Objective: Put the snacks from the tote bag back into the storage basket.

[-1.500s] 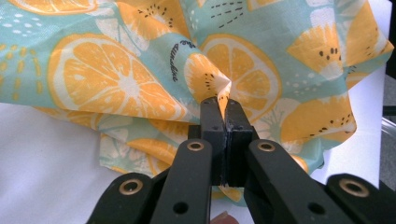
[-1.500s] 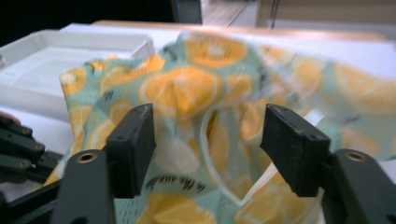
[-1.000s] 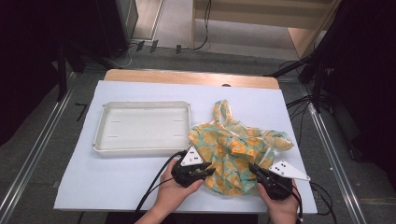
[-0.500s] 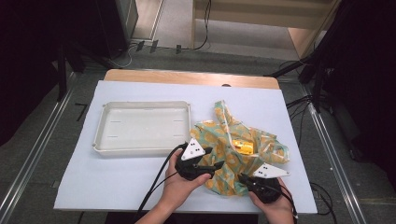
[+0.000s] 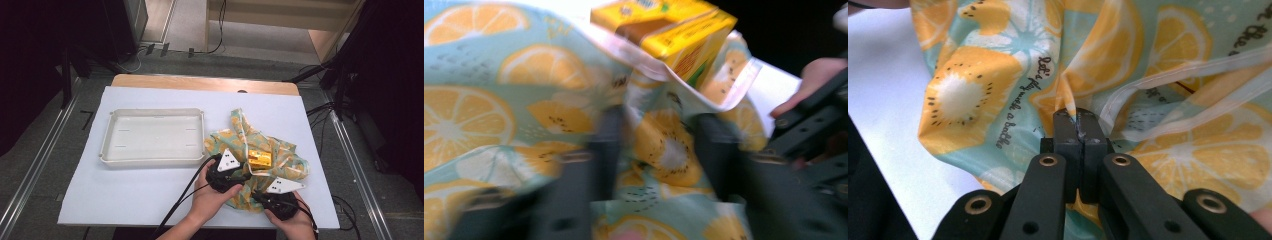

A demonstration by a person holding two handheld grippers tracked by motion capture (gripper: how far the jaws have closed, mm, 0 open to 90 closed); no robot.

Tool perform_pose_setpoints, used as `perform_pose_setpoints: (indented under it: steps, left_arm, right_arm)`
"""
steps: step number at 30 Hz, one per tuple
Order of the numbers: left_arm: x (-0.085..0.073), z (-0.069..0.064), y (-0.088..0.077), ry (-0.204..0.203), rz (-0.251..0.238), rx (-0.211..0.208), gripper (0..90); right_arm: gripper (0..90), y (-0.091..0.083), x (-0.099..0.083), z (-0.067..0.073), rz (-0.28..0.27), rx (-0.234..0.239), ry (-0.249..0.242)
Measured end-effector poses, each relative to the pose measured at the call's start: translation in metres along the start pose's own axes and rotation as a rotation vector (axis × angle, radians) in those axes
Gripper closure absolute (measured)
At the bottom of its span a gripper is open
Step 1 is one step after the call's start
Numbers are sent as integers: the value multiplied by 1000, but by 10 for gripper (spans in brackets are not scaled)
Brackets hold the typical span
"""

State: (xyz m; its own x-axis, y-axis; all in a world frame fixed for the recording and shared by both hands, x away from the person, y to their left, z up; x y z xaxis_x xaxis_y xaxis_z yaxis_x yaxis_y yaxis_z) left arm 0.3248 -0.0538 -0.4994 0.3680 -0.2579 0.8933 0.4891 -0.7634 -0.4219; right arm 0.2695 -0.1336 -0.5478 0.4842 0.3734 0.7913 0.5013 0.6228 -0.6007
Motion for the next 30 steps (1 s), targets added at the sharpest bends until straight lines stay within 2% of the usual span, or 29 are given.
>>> perform_pose_setpoints:
  steps: [2,3,6,7,8,11,13,15,17,19,21,24,26,27,28,30]
  left_arm:
    - [-2,1,-3,-39,13,-56,877]
    - [-4,2,-5,-28,21,-59,900]
    - [-13,1,-8,12,59,-64,900]
    - [-16,0,-10,18,71,-69,900]
    - [-19,0,-11,21,76,-68,900]
    - [-29,0,-14,32,104,-67,900]
    - [-36,-2,-15,37,130,-66,900]
    - [-43,-5,-17,39,149,-71,900]
    - [-48,-6,-18,50,167,-68,900]
    - [-54,-6,-19,55,181,-60,900]
    - [-56,-6,-21,50,181,-55,900]
    - [-59,-6,-24,43,205,-51,900]
    - [-62,-6,-26,47,219,-47,900]
    - [-63,-5,-27,47,221,-46,900]
    - [-63,-5,-28,47,225,-47,900]
    - [-61,-4,-29,42,212,-50,900]
  right_arm:
    - [898,-2,1,0,-5,-1,-15]
    - [867,-4,3,1,-18,4,-13]
    - [785,-16,14,2,-77,27,-17]
    - [729,-28,24,2,-130,39,-13]
    - [729,-28,24,2,-130,39,-13]
    - [712,-48,40,1,-234,43,-5]
    - [717,-62,51,-2,-308,21,-2]
    - [763,-74,63,-6,-387,-15,8]
    - [821,-81,72,-12,-447,-92,22]
    - [871,-80,76,-18,-470,-169,41]
    - [891,-72,72,-25,-447,-218,66]
    - [900,-52,55,-33,-362,-249,112]
    - [900,-38,40,-38,-285,-241,137]
    - [899,-27,25,-43,-199,-264,143]
    - [899,-27,25,-43,-199,-264,143]
    - [893,-19,13,-46,-132,-264,175]
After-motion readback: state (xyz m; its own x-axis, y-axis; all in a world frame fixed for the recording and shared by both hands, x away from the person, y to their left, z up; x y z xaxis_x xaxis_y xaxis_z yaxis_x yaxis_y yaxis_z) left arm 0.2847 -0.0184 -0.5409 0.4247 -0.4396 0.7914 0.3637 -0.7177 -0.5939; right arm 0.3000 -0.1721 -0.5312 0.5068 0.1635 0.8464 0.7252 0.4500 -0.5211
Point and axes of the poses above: each handheld gripper's, and its own axes: y roughly forward along the jaws, x roughly out of its top, z roughly to its left, the point moved 10 cm from there along y, roughly forward along the jaws, and after that the axes turned 7 degrees about -z, right-handed, at the moved point
